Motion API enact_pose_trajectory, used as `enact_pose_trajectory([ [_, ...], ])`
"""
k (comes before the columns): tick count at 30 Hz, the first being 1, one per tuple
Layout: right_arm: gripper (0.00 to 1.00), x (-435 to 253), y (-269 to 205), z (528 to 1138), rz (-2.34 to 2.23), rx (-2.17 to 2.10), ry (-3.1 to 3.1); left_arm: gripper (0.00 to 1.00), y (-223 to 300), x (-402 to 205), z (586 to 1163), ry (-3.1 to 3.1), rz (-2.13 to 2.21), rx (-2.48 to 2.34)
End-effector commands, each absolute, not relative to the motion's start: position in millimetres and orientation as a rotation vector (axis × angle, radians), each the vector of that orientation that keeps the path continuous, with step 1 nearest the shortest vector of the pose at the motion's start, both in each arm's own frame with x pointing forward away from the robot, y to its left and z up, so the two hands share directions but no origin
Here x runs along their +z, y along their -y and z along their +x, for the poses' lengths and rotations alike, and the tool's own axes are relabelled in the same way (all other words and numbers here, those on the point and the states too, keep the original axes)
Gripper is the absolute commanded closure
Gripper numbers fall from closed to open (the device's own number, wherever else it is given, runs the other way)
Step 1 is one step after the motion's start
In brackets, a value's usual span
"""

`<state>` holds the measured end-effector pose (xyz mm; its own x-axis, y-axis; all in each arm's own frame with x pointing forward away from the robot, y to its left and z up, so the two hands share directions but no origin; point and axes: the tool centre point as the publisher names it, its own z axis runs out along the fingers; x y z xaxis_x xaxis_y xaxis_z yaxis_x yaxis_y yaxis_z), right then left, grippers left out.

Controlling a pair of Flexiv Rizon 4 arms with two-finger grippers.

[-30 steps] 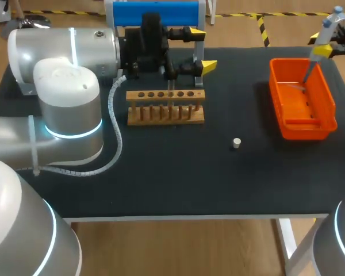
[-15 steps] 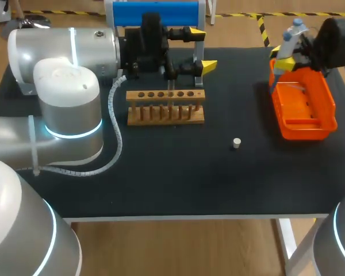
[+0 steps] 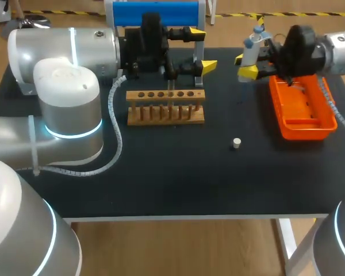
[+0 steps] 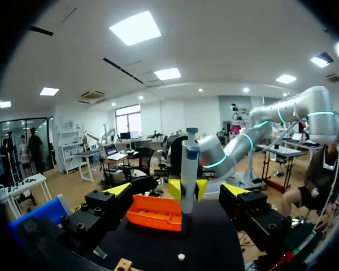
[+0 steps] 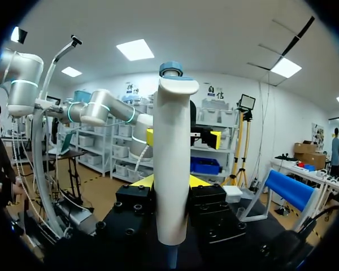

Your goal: Invert the test tube, pick up the pipette, mount the tip to pipette, aspirate from beaker and dispense into the tube, eject the tip, return the pipette, and cap with the stopper.

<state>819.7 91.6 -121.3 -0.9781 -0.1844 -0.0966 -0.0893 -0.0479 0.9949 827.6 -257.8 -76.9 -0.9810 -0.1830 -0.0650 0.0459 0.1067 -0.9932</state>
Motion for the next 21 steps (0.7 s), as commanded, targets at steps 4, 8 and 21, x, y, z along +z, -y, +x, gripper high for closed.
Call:
enact_pose_trajectory([
  [4, 1.00, -122.9, -115.2, 818.4, 0.282, -2.219, 2.122, 0.00, 258.1, -76.8, 828.0, -2.204, -0.139, -1.987],
  [8, 1.00, -122.6, -126.1, 819.8, 0.276, -2.222, 2.132, 0.00, 258.1, -76.8, 828.0, -2.204, -0.139, -1.987],
  [21, 1.00, -121.2, -152.6, 826.2, 0.238, -2.261, 2.163, 0.00, 258.1, -76.8, 828.0, -2.204, -0.139, -1.987],
])
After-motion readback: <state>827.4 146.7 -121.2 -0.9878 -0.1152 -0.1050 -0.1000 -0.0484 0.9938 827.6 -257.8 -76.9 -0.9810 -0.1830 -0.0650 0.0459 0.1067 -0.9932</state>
